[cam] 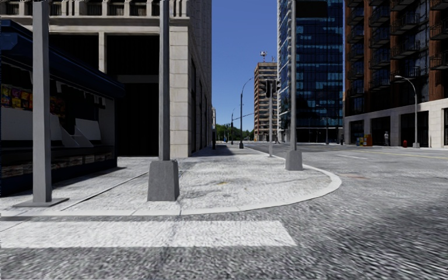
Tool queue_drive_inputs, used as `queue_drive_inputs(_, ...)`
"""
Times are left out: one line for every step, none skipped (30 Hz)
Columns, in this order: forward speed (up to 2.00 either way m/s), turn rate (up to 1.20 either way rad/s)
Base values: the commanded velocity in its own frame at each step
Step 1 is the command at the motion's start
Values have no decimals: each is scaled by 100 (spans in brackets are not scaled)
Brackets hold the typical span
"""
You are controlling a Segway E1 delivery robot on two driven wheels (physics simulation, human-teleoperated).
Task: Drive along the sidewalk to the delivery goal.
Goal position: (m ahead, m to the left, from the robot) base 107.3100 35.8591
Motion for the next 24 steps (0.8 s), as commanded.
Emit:
queue_drive_inputs(200,0)
queue_drive_inputs(200,0)
queue_drive_inputs(200,0)
queue_drive_inputs(200,0)
queue_drive_inputs(200,0)
queue_drive_inputs(200,0)
queue_drive_inputs(200,0)
queue_drive_inputs(200,0)
queue_drive_inputs(200,0)
queue_drive_inputs(200,0)
queue_drive_inputs(200,0)
queue_drive_inputs(200,0)
queue_drive_inputs(200,0)
queue_drive_inputs(200,0)
queue_drive_inputs(200,0)
queue_drive_inputs(200,0)
queue_drive_inputs(200,0)
queue_drive_inputs(200,0)
queue_drive_inputs(200,0)
queue_drive_inputs(200,0)
queue_drive_inputs(200,0)
queue_drive_inputs(200,0)
queue_drive_inputs(200,0)
queue_drive_inputs(200,0)
